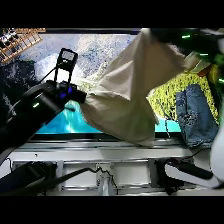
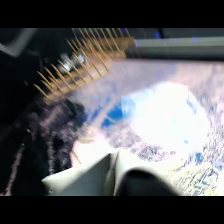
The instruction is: Fold the clothes and pants, and hang the long-sleeved shirts on hangers.
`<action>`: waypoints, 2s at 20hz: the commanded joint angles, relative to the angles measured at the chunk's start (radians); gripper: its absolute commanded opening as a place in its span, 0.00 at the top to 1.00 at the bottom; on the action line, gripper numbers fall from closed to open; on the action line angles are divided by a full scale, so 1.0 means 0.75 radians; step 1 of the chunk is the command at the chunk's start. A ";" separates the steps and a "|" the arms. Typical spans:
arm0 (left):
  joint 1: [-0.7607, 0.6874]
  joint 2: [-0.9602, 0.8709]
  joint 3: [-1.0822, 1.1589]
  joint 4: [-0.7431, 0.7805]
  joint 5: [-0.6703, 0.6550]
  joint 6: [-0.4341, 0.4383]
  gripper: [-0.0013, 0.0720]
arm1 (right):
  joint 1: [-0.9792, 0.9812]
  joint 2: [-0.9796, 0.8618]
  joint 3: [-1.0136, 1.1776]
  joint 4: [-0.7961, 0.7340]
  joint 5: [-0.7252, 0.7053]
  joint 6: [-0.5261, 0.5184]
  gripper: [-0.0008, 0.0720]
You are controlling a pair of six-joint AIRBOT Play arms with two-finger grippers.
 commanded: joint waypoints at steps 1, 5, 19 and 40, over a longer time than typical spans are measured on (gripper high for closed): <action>0.300 -0.219 -0.093 -0.021 0.418 -0.294 0.73 | 0.104 -0.282 0.034 -0.031 -0.161 0.097 0.33; 0.491 -0.238 -0.093 -0.188 0.403 -0.276 0.13 | 0.085 -0.268 0.035 -0.069 0.005 0.163 0.41; 0.559 0.014 -0.581 -1.127 0.169 0.377 0.31 | 0.119 0.316 -0.499 -0.413 0.382 0.327 0.59; 0.611 -0.151 -0.581 -1.607 0.392 0.666 0.96 | 0.125 0.919 -0.896 -0.581 0.589 0.725 0.59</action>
